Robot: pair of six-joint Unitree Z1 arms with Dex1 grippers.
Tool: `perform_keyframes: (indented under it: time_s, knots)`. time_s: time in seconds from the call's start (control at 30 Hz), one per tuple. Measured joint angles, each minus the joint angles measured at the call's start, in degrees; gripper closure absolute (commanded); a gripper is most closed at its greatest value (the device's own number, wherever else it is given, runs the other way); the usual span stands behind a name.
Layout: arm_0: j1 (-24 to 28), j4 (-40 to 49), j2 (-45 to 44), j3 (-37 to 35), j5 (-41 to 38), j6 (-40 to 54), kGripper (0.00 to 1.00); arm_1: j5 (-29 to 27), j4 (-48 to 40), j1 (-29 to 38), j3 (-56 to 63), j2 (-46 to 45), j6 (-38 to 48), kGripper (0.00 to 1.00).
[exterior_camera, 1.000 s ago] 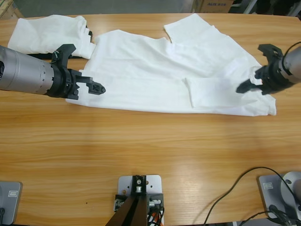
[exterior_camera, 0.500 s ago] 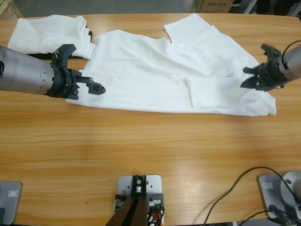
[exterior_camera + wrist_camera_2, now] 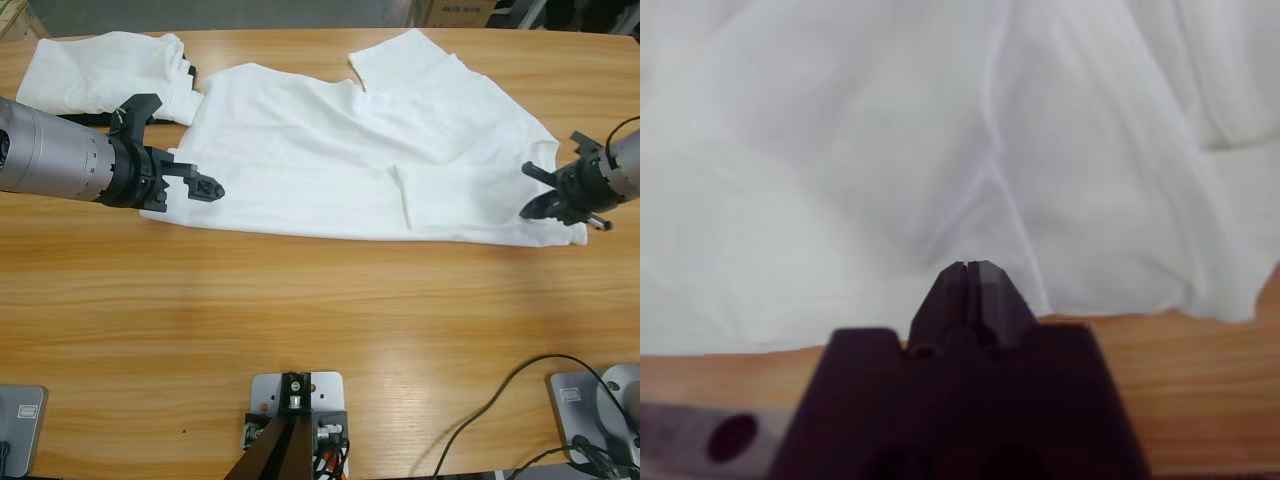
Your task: Fold clothes
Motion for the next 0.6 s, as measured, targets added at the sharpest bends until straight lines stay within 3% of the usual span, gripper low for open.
perform_keyframes:
  time_s: [0.43,0.6]
  knots:
    - [0.0,0.0,0.0,0.7,0.0,0.0,0.023,-3.1,1.8,-1.0,0.0,2.6,3.7,1.000]
    - [0.0,0.0,0.0,0.8,0.0,0.0,0.023,-4.4,7.5,-1.0,-0.9,3.0,4.6,1.000]
